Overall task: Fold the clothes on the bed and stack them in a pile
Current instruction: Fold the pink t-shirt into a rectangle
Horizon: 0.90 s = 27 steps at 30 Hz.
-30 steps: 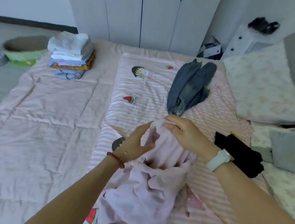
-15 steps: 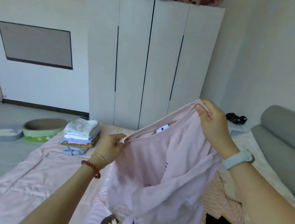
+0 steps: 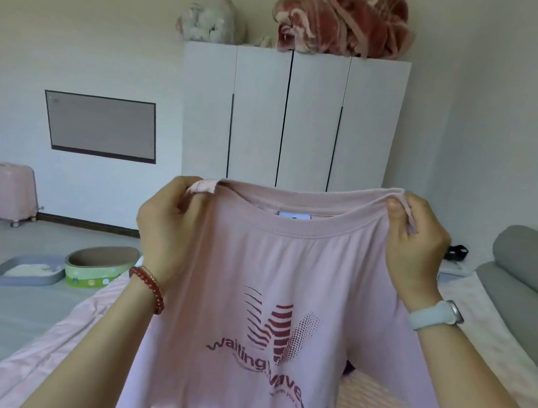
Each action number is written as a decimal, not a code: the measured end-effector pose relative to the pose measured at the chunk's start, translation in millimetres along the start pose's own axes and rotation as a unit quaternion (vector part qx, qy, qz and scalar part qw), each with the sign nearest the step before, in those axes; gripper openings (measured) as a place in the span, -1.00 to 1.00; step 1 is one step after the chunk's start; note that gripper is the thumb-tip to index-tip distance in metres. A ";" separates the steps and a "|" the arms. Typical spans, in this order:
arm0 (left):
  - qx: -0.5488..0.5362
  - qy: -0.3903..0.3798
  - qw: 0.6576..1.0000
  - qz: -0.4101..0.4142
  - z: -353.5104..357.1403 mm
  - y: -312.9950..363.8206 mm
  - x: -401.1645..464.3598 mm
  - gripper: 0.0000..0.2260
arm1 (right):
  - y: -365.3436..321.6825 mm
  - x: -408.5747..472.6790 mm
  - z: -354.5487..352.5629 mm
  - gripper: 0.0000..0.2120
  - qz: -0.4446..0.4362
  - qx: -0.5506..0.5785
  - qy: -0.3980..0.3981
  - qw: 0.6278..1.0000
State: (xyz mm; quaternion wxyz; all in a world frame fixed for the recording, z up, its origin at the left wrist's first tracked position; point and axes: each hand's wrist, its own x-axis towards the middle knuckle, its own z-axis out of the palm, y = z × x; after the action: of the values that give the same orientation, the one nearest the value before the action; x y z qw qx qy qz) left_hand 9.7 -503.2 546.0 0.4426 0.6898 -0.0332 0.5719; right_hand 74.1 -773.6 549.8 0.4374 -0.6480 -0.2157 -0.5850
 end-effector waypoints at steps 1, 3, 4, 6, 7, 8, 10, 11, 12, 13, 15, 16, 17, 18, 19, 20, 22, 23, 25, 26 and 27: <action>-0.003 0.013 1.000 0.006 -0.5 0.4 1.9 -0.88 | -1.4 1.0 1.6 -0.73 -0.013 0.004 0.005 1.000; 0.000 0.024 1.000 0.012 0.1 -4.3 5.8 -0.91 | 0.3 1.2 7.4 -0.70 -0.035 0.007 0.009 0.999; 0.010 0.020 1.000 0.013 0.7 -9.6 7.7 -0.92 | 4.2 0.4 11.6 -0.70 -0.043 0.003 0.004 0.999; 0.050 -0.005 0.999 0.007 2.3 -26.2 10.0 -0.92 | 18.1 -4.3 22.6 -0.75 -0.035 -0.012 -0.023 0.999; 0.084 -0.023 0.996 0.003 3.3 -37.7 10.9 -0.89 | 27.7 -8.2 29.8 -0.78 -0.016 -0.020 -0.046 0.999; 0.126 -0.045 0.991 0.000 4.5 -51.4 10.9 -0.84 | 38.1 -13.5 37.8 -0.80 0.006 -0.028 -0.077 0.997; 0.208 -0.100 0.973 -0.006 9.5 -83.0 9.3 -0.78 | 61.6 -28.0 57.8 -0.82 0.051 -0.052 -0.162 0.984; 0.242 -0.130 0.961 -0.013 13.9 -100.3 7.0 -0.76 | 74.6 -37.3 69.1 -0.81 0.066 -0.073 -0.211 0.973; 0.275 -0.155 0.949 -0.019 19.8 -119.5 4.4 -0.75 | 88.6 -47.3 81.1 -0.80 0.075 -0.103 -0.259 0.957; 0.304 -0.176 0.936 -0.022 26.6 -139.9 0.8 -0.74 | 102.9 -59.1 92.3 -0.78 0.082 -0.133 -0.309 0.938; 0.345 -0.221 0.912 -0.024 41.8 -183.4 -6.1 -0.71 | 131.4 -83.9 114.6 -0.73 0.098 -0.185 -0.414 0.886; 0.355 -0.249 0.900 -0.029 49.6 -206.7 -10.3 -0.71 | 145.1 -96.6 125.4 -0.72 0.106 -0.202 -0.458 0.859; 0.359 -0.283 0.888 -0.037 58.5 -232.1 -15.7 -0.72 | 159.4 -110.2 136.8 -0.73 0.114 -0.216 -0.490 0.837; 0.357 -0.315 0.878 -0.047 66.6 -255.2 -21.6 -0.74 | 171.5 -122.3 146.8 -0.74 0.116 -0.233 -0.509 0.820; 0.354 -0.341 0.868 -0.062 76.0 -278.9 -27.6 -0.76 | 183.3 -134.6 158.7 -0.75 0.111 -0.255 -0.519 0.808; 0.358 -0.355 0.860 -0.083 86.2 -302.0 -32.8 -0.78 | 195.7 -146.6 171.9 -0.77 0.109 -0.282 -0.522 0.798; 0.374 -0.340 0.851 -0.143 106.3 -344.0 -44.2 -0.76 | 217.4 -175.2 197.1 -0.79 0.159 -0.318 -0.506 0.786; 0.375 -0.331 0.848 -0.177 114.6 -362.8 -54.0 -0.73 | 225.5 -193.5 208.2 -0.78 0.211 -0.313 -0.499 0.780; 0.364 -0.361 0.827 -0.231 124.0 -392.8 -88.6 -0.64 | 233.3 -241.0 219.9 -0.77 0.303 -0.259 -0.501 0.768; 0.356 -0.392 0.812 -0.247 123.9 -403.3 -115.5 -0.62 | 234.1 -270.1 219.7 -0.81 0.326 -0.217 -0.521 0.758; 0.345 -0.416 0.799 -0.265 119.6 -410.4 -146.9 -0.60 | 231.8 -301.4 214.6 -0.79 0.339 -0.180 -0.548 0.744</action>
State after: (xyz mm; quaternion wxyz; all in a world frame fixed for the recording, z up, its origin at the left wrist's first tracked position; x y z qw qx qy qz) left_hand 276.7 -399.8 196.3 0.2536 0.9502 0.1692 0.0646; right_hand 312.6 -649.4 205.8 0.2884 -0.9541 -0.0750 0.0292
